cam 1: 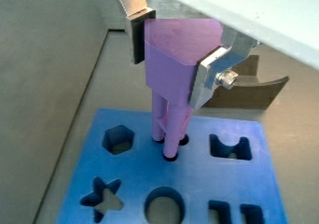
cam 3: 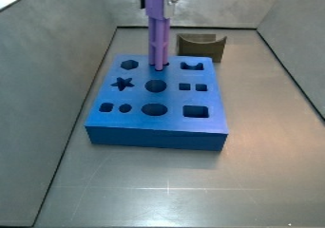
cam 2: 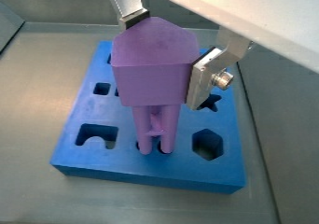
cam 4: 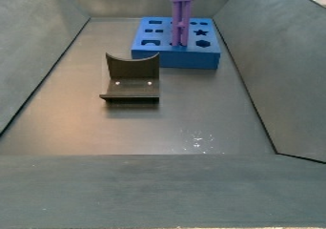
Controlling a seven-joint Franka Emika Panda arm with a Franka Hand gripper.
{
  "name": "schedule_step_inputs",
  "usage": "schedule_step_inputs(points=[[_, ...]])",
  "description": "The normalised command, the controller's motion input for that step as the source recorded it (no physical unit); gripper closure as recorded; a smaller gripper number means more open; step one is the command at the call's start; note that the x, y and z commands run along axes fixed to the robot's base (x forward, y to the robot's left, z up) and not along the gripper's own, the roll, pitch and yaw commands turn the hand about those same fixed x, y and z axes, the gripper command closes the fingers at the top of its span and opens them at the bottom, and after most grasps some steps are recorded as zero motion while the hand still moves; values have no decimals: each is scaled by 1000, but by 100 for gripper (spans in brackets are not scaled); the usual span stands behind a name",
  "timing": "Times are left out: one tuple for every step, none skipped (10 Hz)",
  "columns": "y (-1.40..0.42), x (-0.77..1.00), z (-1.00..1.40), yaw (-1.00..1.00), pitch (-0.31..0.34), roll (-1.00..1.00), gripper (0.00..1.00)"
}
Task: Pick up the 3 prong object. Move up. Move to above the board. Insert the 3 prong object.
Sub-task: Insert the 3 prong object.
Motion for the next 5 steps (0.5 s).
schedule_step_inputs(points=[[0, -309, -149, 0, -113, -40, 100], [-91, 0, -191, -57, -79, -129, 100], [-177, 286, -211, -203, -41, -144, 100], [-197, 389, -183, -243, 0, -133, 100], [-154, 417, -183, -277, 0, -117, 100]])
